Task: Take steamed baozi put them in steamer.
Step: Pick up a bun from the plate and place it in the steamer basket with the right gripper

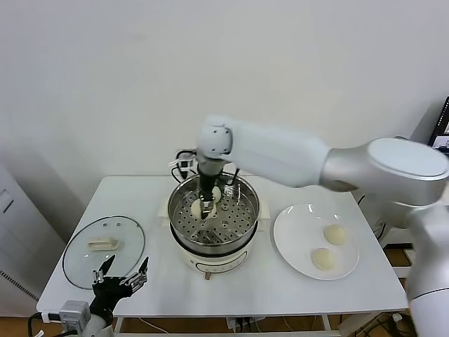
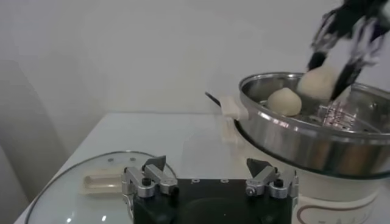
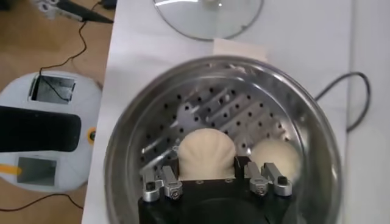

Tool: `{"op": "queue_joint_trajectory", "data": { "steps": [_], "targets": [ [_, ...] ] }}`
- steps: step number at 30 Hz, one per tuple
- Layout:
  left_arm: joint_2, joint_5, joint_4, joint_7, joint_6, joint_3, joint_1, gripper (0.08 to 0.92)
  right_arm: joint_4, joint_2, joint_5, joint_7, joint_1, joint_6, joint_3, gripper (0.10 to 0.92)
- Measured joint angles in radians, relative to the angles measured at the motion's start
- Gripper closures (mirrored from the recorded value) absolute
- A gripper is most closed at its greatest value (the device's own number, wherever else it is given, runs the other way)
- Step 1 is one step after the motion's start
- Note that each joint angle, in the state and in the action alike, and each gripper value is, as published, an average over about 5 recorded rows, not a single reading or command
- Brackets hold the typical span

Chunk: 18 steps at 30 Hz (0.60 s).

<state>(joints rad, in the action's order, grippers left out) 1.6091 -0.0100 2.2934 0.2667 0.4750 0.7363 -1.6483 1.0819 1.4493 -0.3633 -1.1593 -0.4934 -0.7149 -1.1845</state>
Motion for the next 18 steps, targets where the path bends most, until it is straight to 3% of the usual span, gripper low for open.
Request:
{"op": "queue_joint_trajectory", "data": {
  "steps": [14,18],
  "targets": [
    [0.000,0.001,-0.013,0.000,0.002,-0.025,0.012,0.177,-0.116,0.104,0.118,0.014,0.096,0.004,0.059,0.479],
    [0.000,0.001,-0.013,0.000,0.002,-0.026,0.012,0.177,-0.121,0.106,0.129,0.018,0.104,0.004,0.070,0.429]
  ]
}}
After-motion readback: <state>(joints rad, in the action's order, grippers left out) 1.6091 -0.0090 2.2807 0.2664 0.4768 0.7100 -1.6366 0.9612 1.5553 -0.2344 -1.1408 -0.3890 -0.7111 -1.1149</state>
